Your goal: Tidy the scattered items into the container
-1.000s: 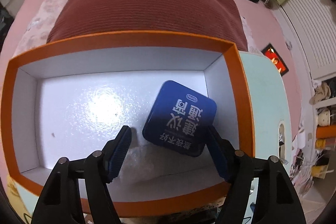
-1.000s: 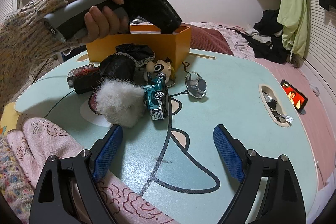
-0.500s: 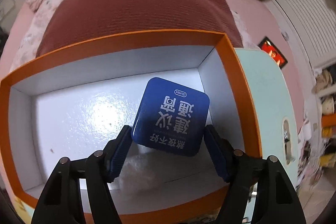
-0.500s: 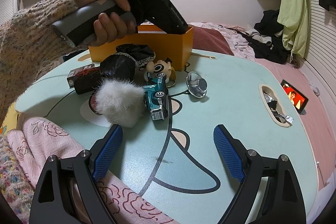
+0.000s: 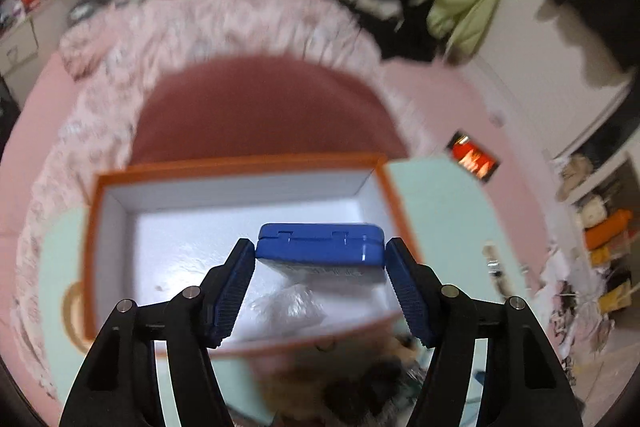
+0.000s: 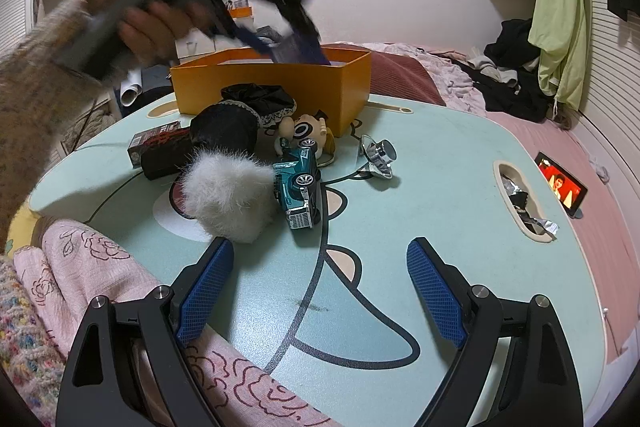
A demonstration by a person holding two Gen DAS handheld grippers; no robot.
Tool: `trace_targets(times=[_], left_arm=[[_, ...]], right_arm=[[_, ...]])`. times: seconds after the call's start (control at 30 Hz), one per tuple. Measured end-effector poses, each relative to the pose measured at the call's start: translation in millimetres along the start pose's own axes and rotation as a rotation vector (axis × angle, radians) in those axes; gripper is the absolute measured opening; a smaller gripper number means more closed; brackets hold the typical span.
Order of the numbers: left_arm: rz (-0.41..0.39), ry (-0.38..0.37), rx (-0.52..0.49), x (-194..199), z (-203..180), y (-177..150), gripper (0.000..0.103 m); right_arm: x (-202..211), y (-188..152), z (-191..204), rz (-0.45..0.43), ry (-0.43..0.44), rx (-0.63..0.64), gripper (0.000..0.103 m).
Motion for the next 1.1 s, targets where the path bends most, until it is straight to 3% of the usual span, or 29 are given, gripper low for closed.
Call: trace_targets(times=[0.13,0.3,0.43,0.6,0.77,0.9,0.97,1.1], left_arm=[[-0.057,-0.048,-0.034,49.6,-9.5,-23.6,0.067],[-0.082,-0.121,0.005,81.7,-5.0,-72.4,0.067],[-0.084,-0.134,0.040,79.1,2.2,-112.9,0.067],[-0.049,-0.232,0.053,59.8,2.0,-149.2,0.067],[-0.035,-0.225,0.006,38.5,-2.5,-170.7,0.067],[-0.024,-0.220,-0.020,46.0,0.1,-182.3,0.072],[-0.051,-0.196,-0.036,57.5,4.6,-187.0,0.080],[-0.137,-0.183,-0.014,85.1,23.7,-188.1,0.080]], right_arm=[[-0.7,-0.4,-1.0,0.000,0.000,0.000,0.088],[-0.5,-0.1,-0.3,0.000,0.000,0.000,0.088],[-1.4,-0.6,-1.5,0.000,0.000,0.001,0.088],[-1.2,-0.3,-0.9,0.000,0.000,0.001,0.088],[-2.0,-0.8,-1.7,0.001,0.000,0.001,0.088],[-2.3,-0.8,-1.8,0.001,0.001,0.001,0.088],[-2.0,-0.4,-1.7,0.004,0.003,0.003,0.088],[1.3,1.7,-8.2,0.030,0.023,-0.023,0.088]])
Point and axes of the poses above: each gripper's, at about its wrist camera, not at the fingertips, and x roughly against the way its jaws point, z to its left, y to its top, the point moved 3 cm from there along -x, roughly the way its jaws point, and after that the axes turned 14 degrees about -y, right-handed, at the moved point
